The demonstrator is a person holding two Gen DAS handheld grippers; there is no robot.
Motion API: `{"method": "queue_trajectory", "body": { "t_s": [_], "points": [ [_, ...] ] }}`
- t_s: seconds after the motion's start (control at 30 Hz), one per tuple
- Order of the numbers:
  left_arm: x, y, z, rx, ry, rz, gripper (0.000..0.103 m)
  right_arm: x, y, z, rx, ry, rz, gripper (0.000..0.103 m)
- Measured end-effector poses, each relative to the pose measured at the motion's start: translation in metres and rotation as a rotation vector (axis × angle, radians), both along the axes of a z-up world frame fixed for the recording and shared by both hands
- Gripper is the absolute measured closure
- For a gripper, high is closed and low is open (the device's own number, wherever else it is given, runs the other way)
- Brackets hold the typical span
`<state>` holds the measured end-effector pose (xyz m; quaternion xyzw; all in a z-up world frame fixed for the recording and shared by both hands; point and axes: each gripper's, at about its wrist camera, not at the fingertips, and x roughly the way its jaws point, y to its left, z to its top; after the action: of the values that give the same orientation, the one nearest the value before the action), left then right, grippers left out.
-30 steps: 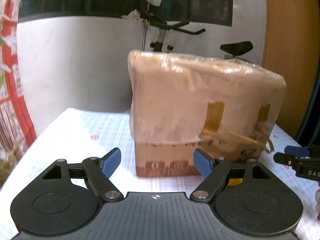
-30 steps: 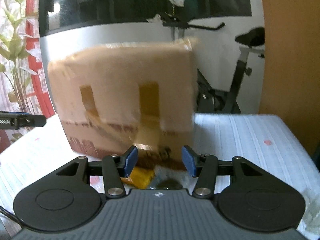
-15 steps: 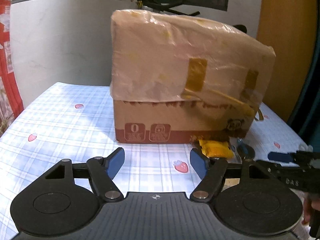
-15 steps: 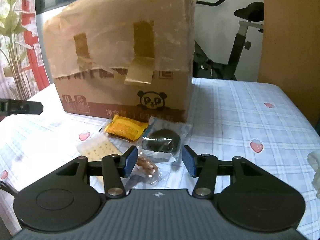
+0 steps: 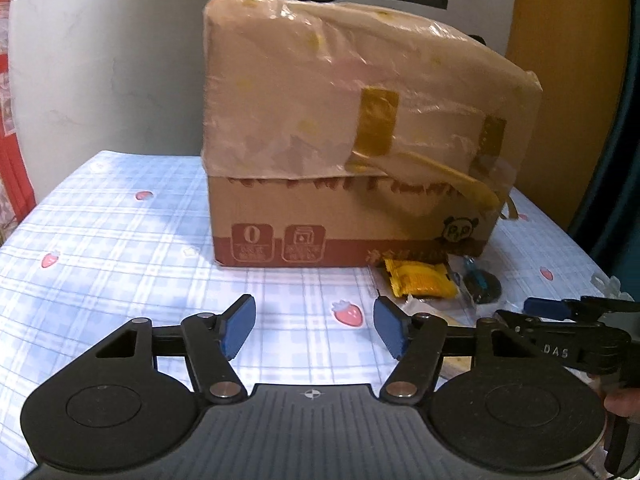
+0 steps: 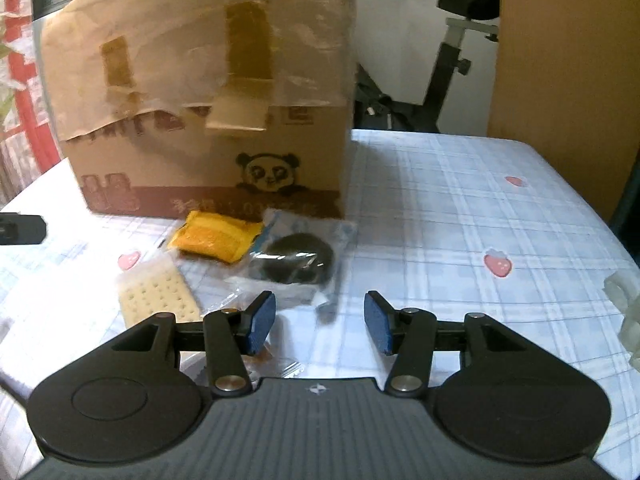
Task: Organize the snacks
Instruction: 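Lift both open tools away from the box toward the remaining snacks, then grasp the small brown candy packet with the right tool while the left tool grasps the cracker packet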
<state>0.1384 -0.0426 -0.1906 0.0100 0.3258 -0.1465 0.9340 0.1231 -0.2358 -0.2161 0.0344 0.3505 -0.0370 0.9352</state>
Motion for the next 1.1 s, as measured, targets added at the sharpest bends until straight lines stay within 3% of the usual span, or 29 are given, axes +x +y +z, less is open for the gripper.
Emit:
{"method": "queue_trajectory", "body": {
  "t_s": [0.13,0.27,0.4,0.57,0.67,0.9,1.1],
  "points": [
    [0.0,0.0,-0.004,-0.007,0.018,-0.01,0.035,-0.006,0.025,0.002,-0.055,0.018,0.109,0.049],
    [0.001,-0.001,-0.007,-0.009,0.033,-0.014,0.035,-0.01,0.047,0.0,-0.044,0.003,0.167,0.049],
    [0.002,-0.002,-0.01,-0.004,0.041,-0.026,0.035,-0.018,0.044,0.0,-0.029,-0.058,0.118,0.049],
    [0.004,-0.005,-0.013,0.0,0.055,-0.024,0.035,-0.033,0.013,0.006,0.072,-0.09,-0.019,0.049],
    [0.005,-0.007,-0.015,-0.001,0.063,-0.03,0.035,-0.039,0.014,0.011,0.098,-0.106,0.032,0.049],
    [0.001,-0.006,-0.016,0.002,0.072,-0.042,0.035,-0.042,0.046,0.013,0.087,-0.087,0.243,0.061],
    [0.0,-0.006,-0.018,-0.004,0.085,-0.043,0.035,-0.03,0.052,0.003,0.1,-0.041,0.273,0.072]
  ]
}}
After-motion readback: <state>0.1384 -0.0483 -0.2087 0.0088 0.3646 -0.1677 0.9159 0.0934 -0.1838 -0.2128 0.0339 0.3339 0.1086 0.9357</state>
